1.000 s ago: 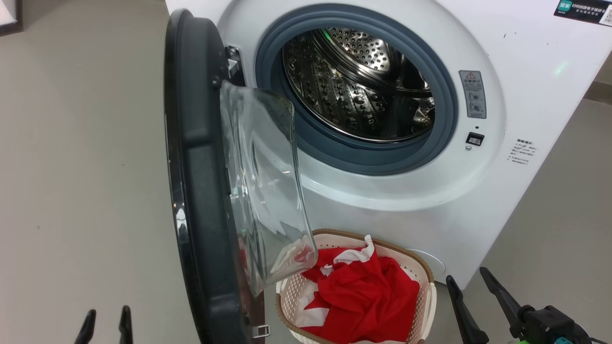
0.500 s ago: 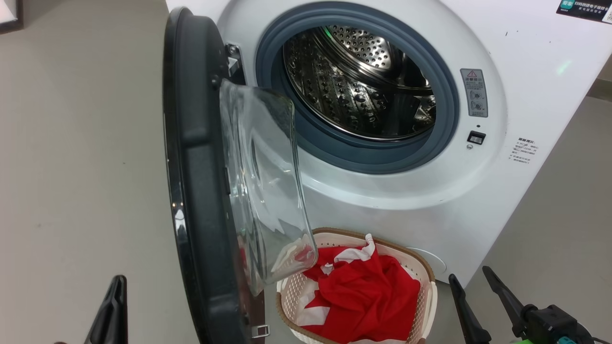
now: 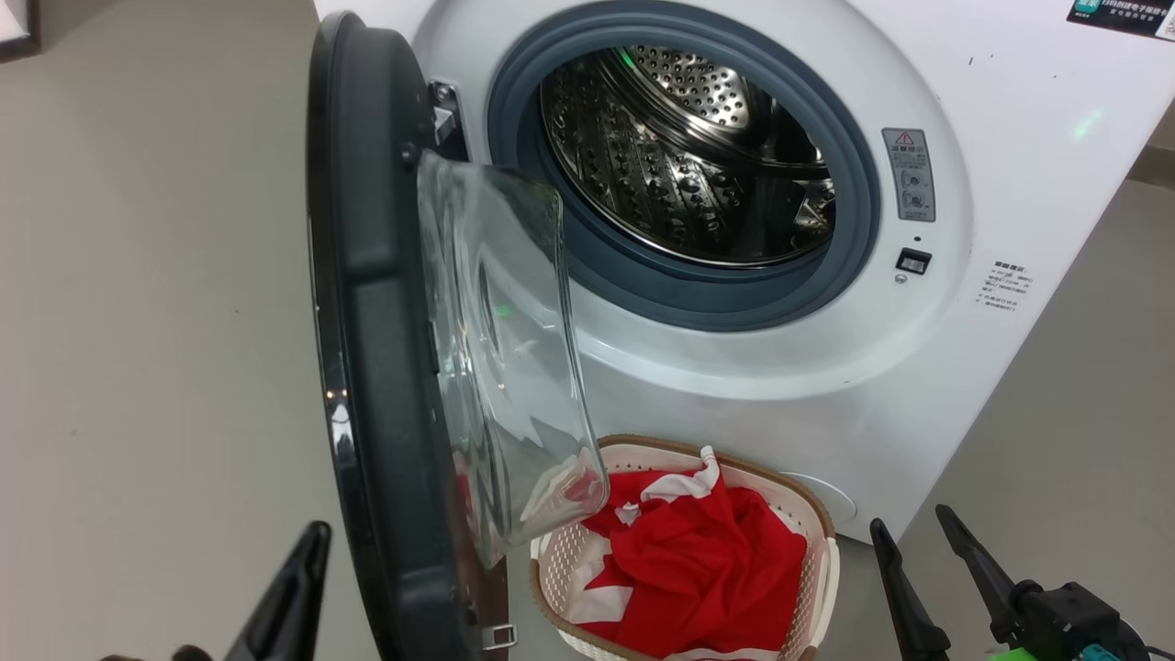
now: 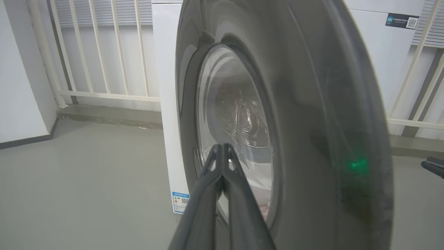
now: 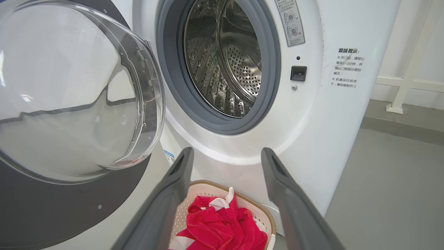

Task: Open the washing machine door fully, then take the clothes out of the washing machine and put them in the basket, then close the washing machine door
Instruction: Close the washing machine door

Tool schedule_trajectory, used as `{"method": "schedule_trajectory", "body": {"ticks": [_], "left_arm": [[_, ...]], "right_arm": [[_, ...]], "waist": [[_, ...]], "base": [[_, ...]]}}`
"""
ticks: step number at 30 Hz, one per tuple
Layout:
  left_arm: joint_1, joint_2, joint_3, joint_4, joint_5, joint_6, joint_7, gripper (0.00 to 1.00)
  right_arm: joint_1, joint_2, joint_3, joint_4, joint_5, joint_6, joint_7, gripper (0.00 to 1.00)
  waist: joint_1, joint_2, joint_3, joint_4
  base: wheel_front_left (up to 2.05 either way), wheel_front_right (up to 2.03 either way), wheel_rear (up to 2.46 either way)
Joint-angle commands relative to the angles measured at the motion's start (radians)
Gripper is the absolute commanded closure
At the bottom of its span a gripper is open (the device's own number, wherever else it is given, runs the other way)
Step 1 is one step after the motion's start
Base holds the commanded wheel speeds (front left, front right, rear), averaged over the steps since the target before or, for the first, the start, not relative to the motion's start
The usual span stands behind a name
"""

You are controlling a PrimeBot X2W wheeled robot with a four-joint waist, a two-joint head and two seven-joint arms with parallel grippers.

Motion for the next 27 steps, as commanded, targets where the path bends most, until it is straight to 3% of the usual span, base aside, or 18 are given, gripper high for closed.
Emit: {"method": "schedule_trajectory", "body": {"ticks": [1,15,27], "left_arm": [[-0.046,0.025,0.015,-0.037,-0.006,-0.005,-0.012,1.00],[-0.109,0.072,-0.128,-0.043,-0.014,-0.006,-0.012,1.00],[-0.201,0.056,-0.239,-0.022,-0.010,-0.006,-0.012,1.00]], "right_arm": [[-0.007,-0.006,0.012,-0.028,-0.009,0.006,-0.006,0.00],[0.000,0.007,-0.013,-0.040,-0.013,0.006,-0.006,0.00],[-0.020,0.012,-0.018,-0.047,-0.017,0.006,-0.006,0.00]], "waist": [[0.0000,-0.0001,0.003,0.001],[0.0000,-0.0001,0.013,-0.018],[0.0000,-0.0001,0.047,-0.091]], "base": [[0.00,0.00,0.00],[0.00,0.00,0.00],[0.00,0.00,0.00]]}}
